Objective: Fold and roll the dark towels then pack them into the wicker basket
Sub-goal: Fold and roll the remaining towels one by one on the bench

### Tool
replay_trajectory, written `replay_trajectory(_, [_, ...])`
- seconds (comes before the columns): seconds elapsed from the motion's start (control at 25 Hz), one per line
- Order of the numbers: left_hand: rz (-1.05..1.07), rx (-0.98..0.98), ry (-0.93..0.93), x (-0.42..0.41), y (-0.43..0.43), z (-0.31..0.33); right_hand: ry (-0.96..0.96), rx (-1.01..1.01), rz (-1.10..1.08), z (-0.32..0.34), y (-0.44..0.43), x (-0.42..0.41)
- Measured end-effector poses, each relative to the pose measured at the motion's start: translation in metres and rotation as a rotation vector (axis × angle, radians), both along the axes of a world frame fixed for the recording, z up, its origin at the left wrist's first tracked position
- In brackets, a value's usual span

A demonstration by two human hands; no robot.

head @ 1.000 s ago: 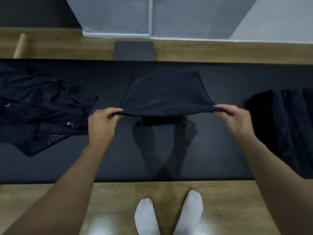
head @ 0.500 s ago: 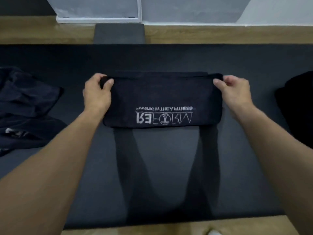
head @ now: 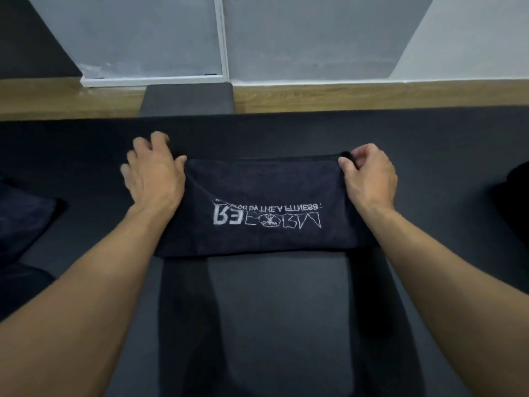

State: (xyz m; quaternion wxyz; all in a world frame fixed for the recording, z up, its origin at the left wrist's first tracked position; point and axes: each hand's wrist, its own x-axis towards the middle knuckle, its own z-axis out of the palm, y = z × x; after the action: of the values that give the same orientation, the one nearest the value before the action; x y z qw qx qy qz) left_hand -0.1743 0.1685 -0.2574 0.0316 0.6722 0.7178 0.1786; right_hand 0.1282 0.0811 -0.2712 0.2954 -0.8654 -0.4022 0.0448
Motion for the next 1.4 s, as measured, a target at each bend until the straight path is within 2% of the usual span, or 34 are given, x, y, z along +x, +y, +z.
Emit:
replay_trajectory(0.08, [-0.204, 0.154, 0.101, 0.019, -0.005, 0.005, -0.288, -0.017, 0.136, 0.004, 0.006, -0.017])
replay_trajectory(0.12, [-0.325, 0.173, 0.095, 0.034, -0.013, 0.006, -0.358, 0.008, 0.248, 0.007, 0.007, -0.035])
replay_trajectory(0.24, [-0.526, -0.062, 0.079, 0.075, -0.045, -0.011, -0.274, -0.107, 0.545, -0.001, 0.005, -0.092])
replay_trajectory(0.32, [-0.556, -0.148, 0.195, 0.073, -0.050, -0.026, -0.269, -0.258, 0.603, -0.011, 0.002, -0.100])
replay_trajectory(0.44, [-0.519, -0.174, 0.260, 0.038, -0.031, -0.024, -0.313, -0.347, 0.585, -0.009, -0.001, -0.073])
replay_trajectory(0.6, [-0.347, -0.281, 0.222, -0.012, -0.024, -0.025, -0.289, -0.455, 0.501, -0.008, -0.012, -0.029])
replay_trajectory(0.68, [-0.226, -0.263, 0.281, -0.018, -0.033, -0.017, -0.273, -0.489, 0.391, -0.002, -0.018, -0.015])
replay_trajectory(0.76, [-0.304, -0.143, 0.309, 0.004, -0.047, -0.010, -0.368, -0.450, 0.423, 0.006, -0.022, -0.034])
replay_trajectory(0.8, [-0.396, -0.126, 0.255, 0.019, -0.057, -0.006, -0.380, -0.388, 0.517, 0.008, -0.024, -0.057])
replay_trajectory(0.88, [-0.514, -0.228, 0.160, 0.043, -0.076, -0.007, -0.311, -0.338, 0.700, 0.004, -0.036, -0.104])
replay_trajectory(0.92, [-0.563, -0.250, 0.168, 0.044, -0.084, -0.012, -0.305, -0.344, 0.752, 0.000, -0.043, -0.114])
replay_trajectory(1.0, [-0.647, -0.196, 0.253, 0.024, -0.090, -0.020, -0.347, -0.366, 0.772, -0.004, -0.051, -0.101])
replay_trajectory(1.12, [-0.773, -0.077, 0.377, -0.019, -0.093, -0.025, -0.346, -0.422, 0.694, -0.004, -0.053, -0.056])
replay_trajectory(1.24, [-0.915, 0.019, 0.508, -0.032, -0.097, -0.020, -0.272, -0.456, 0.623, 0.002, -0.039, -0.038])
replay_trajectory(1.32, [-1.031, 0.187, 0.490, -0.037, -0.097, -0.018, -0.172, -0.468, 0.591, 0.014, -0.022, -0.032])
replay_trajectory(1.4, [-1.031, 0.334, 0.516, -0.044, -0.088, -0.007, -0.090, -0.505, 0.524, 0.032, -0.011, -0.024])
